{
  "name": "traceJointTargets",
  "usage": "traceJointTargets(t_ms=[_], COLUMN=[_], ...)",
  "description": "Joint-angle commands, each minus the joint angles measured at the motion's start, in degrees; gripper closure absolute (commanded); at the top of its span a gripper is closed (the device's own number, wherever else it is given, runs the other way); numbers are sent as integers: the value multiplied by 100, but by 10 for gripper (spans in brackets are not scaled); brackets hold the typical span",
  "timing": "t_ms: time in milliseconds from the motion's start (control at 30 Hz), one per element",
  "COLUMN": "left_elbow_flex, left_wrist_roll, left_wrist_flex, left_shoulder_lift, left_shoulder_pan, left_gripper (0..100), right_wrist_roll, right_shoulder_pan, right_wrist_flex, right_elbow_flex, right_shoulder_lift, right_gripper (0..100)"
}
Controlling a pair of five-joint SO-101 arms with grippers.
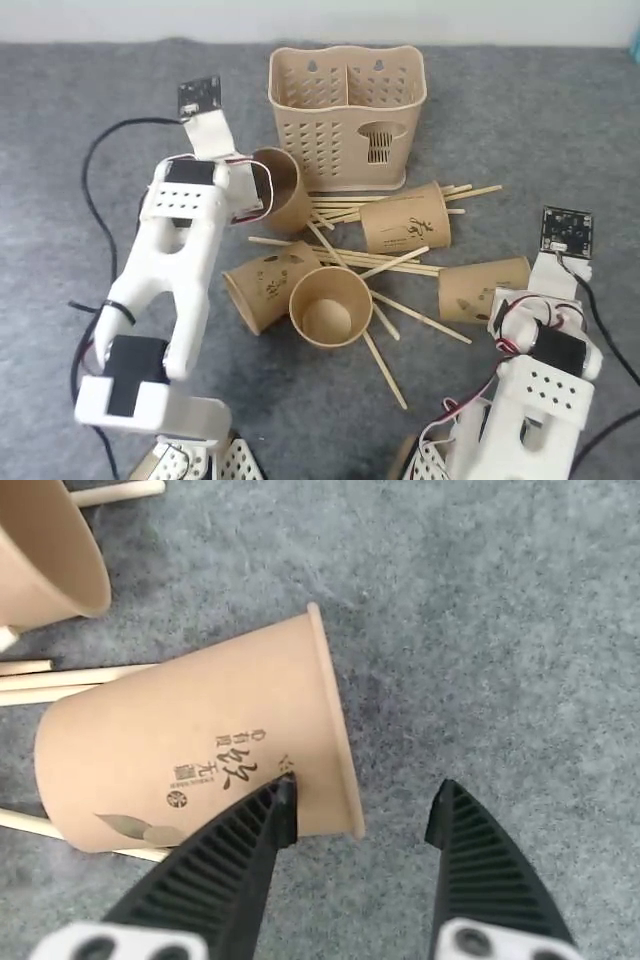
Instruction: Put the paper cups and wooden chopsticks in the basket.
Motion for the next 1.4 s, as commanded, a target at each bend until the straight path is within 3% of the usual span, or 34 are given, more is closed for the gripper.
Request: traceJointTargets(t_ms=[0, 267, 567, 767, 1033, 1200, 1367], left_elbow_flex=[-444, -2202, -4655, -5666, -6993, -7134, -7073], left_wrist_roll=[-88, -97, -88, -53, 378, 404, 677], left_wrist_flex=[589, 2664, 4185, 4193, 4105, 3490, 2716], left_shoulder_lift=[-387, -387, -387, -387, -316, -290, 334], left_shoulder_pan=[26, 26, 35, 88, 976, 1635, 1741], left_gripper=[989, 989, 989, 989, 989, 989, 989], right_wrist_roll=[9, 9, -26, 9, -9, -26, -26], right_shoulder_pan=[31, 31, 31, 31, 22, 22, 22], right_wrist_flex=[-13, -57, -66, -374, -409, -400, -418], right_elbow_flex=[-9, 79, 123, 352, 360, 360, 360], right_shoulder_lift=[75, 75, 75, 75, 75, 75, 75], right_gripper=[772, 772, 772, 772, 772, 772, 772])
